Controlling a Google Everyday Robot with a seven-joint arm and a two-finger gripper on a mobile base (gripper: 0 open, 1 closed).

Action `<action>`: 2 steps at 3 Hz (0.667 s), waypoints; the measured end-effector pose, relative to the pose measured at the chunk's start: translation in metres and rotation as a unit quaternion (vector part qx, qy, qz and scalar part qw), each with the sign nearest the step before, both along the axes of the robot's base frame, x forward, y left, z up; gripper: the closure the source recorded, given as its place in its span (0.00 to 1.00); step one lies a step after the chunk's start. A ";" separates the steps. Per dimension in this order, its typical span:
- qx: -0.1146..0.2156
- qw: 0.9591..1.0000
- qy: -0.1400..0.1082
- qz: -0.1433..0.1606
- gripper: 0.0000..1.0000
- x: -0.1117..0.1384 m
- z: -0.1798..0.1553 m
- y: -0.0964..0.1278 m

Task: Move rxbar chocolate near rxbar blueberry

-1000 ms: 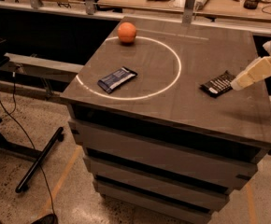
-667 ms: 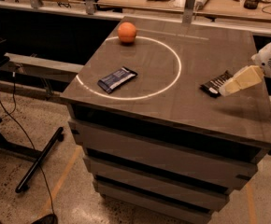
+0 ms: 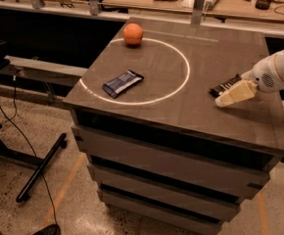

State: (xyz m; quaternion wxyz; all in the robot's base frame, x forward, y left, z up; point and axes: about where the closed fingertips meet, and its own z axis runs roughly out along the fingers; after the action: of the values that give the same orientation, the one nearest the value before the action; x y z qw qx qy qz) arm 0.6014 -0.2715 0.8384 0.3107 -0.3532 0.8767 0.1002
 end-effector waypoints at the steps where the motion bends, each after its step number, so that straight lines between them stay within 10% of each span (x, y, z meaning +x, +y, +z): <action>1: -0.006 1.000 -0.002 0.004 0.54 0.000 -0.009 0.010; 2: -0.006 1.000 -0.002 0.004 0.77 0.000 -0.005 0.010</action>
Offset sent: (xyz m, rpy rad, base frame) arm -0.0050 0.0192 -0.0080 -0.0791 -0.0211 0.0284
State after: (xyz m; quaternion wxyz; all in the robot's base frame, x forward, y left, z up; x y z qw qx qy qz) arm 0.6011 -0.2614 0.8330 0.3095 -0.3589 0.8754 0.0955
